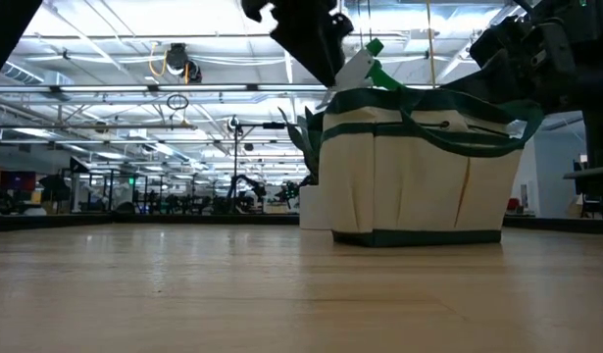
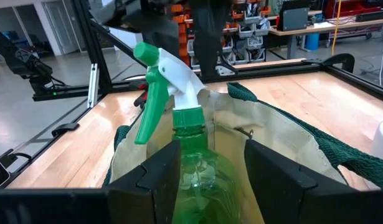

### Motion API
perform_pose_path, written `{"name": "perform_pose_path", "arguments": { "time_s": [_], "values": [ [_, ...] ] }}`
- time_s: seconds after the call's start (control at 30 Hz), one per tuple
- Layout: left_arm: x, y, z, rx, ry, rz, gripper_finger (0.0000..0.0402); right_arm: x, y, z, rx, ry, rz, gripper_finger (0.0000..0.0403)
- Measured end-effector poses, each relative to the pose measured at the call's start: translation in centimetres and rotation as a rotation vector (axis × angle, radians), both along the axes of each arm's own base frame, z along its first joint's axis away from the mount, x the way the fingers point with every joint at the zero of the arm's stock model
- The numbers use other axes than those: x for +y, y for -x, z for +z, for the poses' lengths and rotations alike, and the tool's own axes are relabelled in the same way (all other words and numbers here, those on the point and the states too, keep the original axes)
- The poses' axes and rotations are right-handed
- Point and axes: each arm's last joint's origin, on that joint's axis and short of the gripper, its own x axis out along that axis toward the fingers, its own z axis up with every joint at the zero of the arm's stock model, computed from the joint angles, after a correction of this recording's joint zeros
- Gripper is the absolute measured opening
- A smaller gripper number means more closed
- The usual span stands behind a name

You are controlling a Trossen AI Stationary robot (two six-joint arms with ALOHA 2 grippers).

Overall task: Pick & Place Garden tools in Gardening bag
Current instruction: Put the red gloves into the gardening bag

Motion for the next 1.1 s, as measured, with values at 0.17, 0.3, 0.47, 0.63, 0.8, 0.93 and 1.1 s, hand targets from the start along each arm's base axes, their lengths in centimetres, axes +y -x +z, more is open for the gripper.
{"name": "perform_pose_path", "arguments": {
  "time_s": [0.17,0.3,0.47,0.63,0.8,0.93,1.1],
  "values": [
    [-0.9,1.4,1.6,-0.001,-0.081,0.026,0.0182,0.0,0.0,0.0,-0.001,-0.001,0.002,0.0169],
    [-1.6,3.4,3.2,0.028,-0.063,0.07,0.0182,0.0,0.0,0.1,-0.007,-0.001,0.003,0.0169],
    [-2.5,6.3,5.1,0.082,-0.022,0.188,0.0182,0.0,0.0,0.4,-0.035,0.001,0.004,0.0169],
    [-3.4,8.7,6.5,0.123,0.02,0.288,0.0182,0.0,0.0,0.5,-0.056,0.014,0.004,0.0169],
    [-4.9,11.3,7.1,0.213,0.04,0.41,0.0182,0.0,0.0,0.7,-0.07,0.014,0.004,0.0169],
    [-6.8,12.5,7.3,0.216,0.083,0.39,0.0182,0.0,0.0,0.8,-0.082,0.014,0.005,0.0169],
    [-9.3,14.4,6.3,0.262,0.094,0.403,0.0182,0.0,0.0,0.8,-0.084,0.014,0.004,0.0169]
  ]
}}
